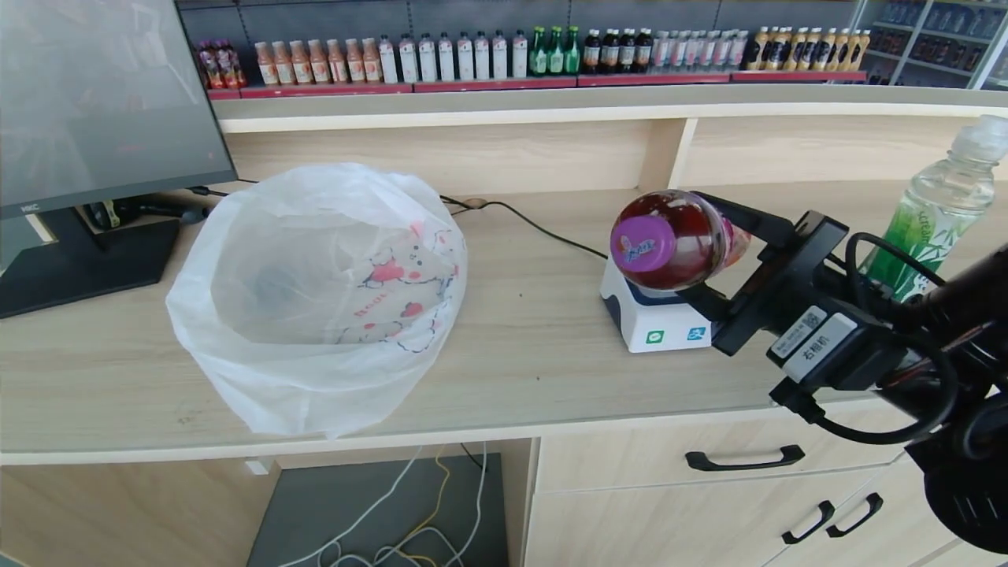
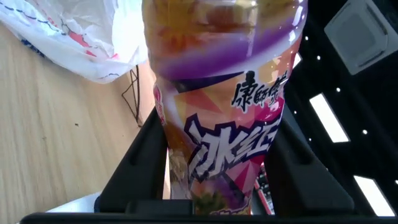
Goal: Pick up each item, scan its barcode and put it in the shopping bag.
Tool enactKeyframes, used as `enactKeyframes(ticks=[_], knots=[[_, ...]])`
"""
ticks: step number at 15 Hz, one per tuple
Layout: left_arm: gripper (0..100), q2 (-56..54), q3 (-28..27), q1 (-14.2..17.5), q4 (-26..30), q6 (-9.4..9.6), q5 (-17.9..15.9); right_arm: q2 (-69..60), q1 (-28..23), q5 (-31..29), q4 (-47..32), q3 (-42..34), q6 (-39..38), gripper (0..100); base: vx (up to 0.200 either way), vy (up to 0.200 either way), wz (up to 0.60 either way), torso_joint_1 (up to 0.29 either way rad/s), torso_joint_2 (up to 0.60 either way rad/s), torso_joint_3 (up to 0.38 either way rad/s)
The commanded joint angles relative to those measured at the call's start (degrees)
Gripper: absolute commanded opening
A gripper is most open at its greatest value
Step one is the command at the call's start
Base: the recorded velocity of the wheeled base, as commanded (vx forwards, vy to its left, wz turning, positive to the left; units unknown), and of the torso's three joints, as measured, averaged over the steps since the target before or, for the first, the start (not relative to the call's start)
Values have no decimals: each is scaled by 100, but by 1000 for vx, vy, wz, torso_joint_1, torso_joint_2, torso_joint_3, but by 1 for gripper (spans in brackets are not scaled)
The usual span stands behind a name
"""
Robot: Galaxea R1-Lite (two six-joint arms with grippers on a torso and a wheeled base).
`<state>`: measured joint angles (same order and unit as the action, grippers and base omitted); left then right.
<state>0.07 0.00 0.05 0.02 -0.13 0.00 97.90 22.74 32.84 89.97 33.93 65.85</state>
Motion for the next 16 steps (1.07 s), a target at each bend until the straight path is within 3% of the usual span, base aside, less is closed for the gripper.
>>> enactKeyframes(ticks=[1, 6, 16], knots=[[100, 1, 0, 4, 6, 5, 0, 194, 29, 73, 3, 79, -29, 0, 0, 0, 0, 0, 0, 0], [100, 1, 0, 4, 6, -4, 0, 449, -6, 548, 3, 79, -196, 0, 0, 0, 0, 0, 0, 0], [100, 1, 0, 4, -2, 5, 0, 493, -331, 715, 3, 185, -55, 0, 0, 0, 0, 0, 0, 0]])
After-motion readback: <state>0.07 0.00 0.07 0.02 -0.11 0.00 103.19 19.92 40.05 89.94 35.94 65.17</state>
